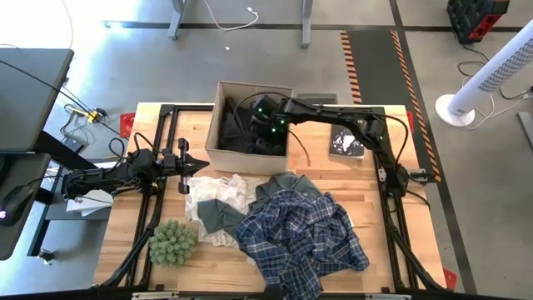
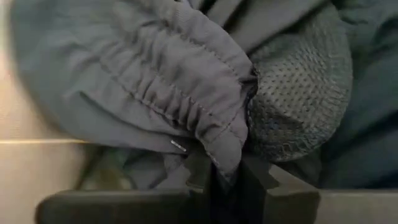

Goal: Sort clothes
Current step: Put the black shorts into the white bin

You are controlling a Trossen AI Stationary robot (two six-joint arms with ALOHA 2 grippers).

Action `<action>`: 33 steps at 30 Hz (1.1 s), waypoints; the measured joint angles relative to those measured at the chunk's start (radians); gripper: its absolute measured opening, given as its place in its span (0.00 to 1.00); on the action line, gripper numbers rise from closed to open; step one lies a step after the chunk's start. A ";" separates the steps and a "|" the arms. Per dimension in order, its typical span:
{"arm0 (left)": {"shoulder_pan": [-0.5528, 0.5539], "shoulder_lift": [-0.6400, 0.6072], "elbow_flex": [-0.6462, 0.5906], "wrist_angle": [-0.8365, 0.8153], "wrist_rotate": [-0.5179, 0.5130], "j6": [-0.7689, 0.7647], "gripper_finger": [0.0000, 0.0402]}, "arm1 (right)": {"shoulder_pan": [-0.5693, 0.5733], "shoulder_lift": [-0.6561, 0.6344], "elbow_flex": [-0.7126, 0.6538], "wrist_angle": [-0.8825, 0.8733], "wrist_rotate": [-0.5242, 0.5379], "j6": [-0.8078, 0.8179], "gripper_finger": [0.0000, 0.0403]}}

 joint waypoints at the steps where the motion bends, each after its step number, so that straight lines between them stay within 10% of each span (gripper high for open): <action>1: 0.000 0.000 0.000 0.000 0.000 0.000 0.00 | -0.001 0.000 0.000 -0.011 0.031 -0.013 0.13; 10: 0.000 0.000 0.000 0.000 0.000 0.000 0.00 | -0.012 -0.147 0.092 -0.127 0.156 -0.065 0.38; 20: 0.000 0.000 0.000 0.000 0.000 0.000 0.00 | 0.055 -0.445 0.169 -0.504 0.132 -0.117 0.41; 27: 0.000 0.000 0.000 0.000 0.000 0.000 0.00 | 0.009 -0.626 -0.154 -0.521 0.110 -0.102 0.41; 33: 0.000 0.000 0.000 0.000 0.000 0.000 0.00 | -0.058 -0.707 -0.562 -0.090 0.112 -0.123 0.41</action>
